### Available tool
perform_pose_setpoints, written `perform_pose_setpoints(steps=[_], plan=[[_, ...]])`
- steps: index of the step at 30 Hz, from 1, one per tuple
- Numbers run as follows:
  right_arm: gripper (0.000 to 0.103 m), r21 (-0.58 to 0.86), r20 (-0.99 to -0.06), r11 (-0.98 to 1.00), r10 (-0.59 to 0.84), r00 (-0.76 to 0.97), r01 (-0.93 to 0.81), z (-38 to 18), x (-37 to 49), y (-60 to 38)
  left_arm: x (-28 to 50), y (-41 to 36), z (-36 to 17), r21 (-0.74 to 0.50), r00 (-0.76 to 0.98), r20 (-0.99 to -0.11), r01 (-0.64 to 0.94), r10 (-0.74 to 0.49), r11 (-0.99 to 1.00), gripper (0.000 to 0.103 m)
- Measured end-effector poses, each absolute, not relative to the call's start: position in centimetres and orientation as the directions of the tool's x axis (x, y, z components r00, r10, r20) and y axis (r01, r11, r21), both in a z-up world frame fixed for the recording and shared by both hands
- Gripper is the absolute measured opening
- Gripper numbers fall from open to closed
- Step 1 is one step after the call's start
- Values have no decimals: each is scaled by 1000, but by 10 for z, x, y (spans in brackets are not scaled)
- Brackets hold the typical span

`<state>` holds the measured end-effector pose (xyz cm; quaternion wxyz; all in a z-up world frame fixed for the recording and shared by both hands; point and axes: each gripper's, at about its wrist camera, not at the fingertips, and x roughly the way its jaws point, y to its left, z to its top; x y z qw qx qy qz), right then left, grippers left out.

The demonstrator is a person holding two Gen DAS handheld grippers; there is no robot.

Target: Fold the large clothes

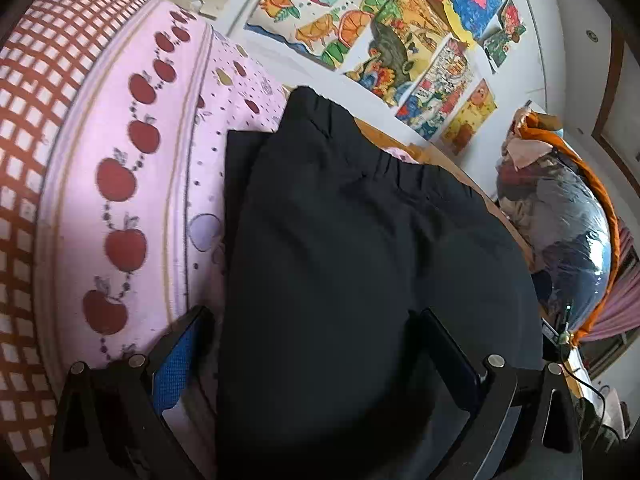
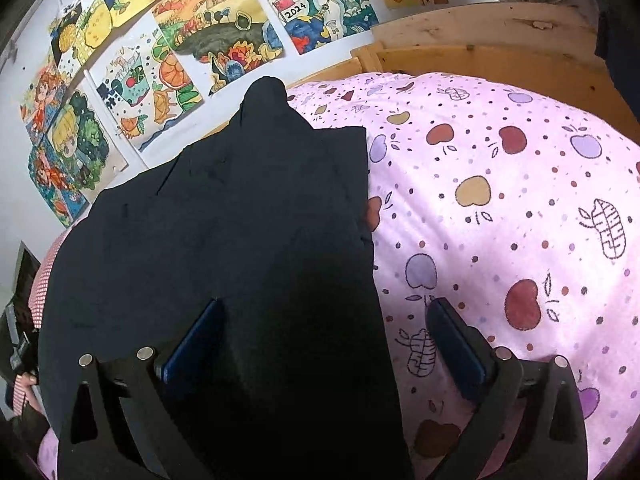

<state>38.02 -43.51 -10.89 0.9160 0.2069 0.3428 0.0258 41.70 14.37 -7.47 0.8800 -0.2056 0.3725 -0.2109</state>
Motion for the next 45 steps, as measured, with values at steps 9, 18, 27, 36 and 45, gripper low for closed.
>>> perform_pose_setpoints(steps=[9, 18, 27, 36, 45], plan=[[101, 428, -595, 901, 229, 771, 63, -115, 377, -435, 424, 139, -79, -536, 601, -571, 242, -559, 809, 103], [101, 431, -594, 901, 234, 770, 58, -116, 376, -434, 427, 136, -81, -526, 589, -587, 244, -555, 815, 103], [101, 437, -585, 899, 253, 771, 37, -117, 375, -431, 430, 133, -82, -519, 585, -591, 252, -556, 817, 103], [101, 465, -577, 885, 317, 753, -16, -120, 378, -424, 433, 131, -83, -521, 573, -592, 265, -567, 811, 103], [102, 528, -636, 849, 401, 659, -8, -123, 396, -423, 437, 127, -85, -528, 534, -611, 275, -584, 804, 103]])
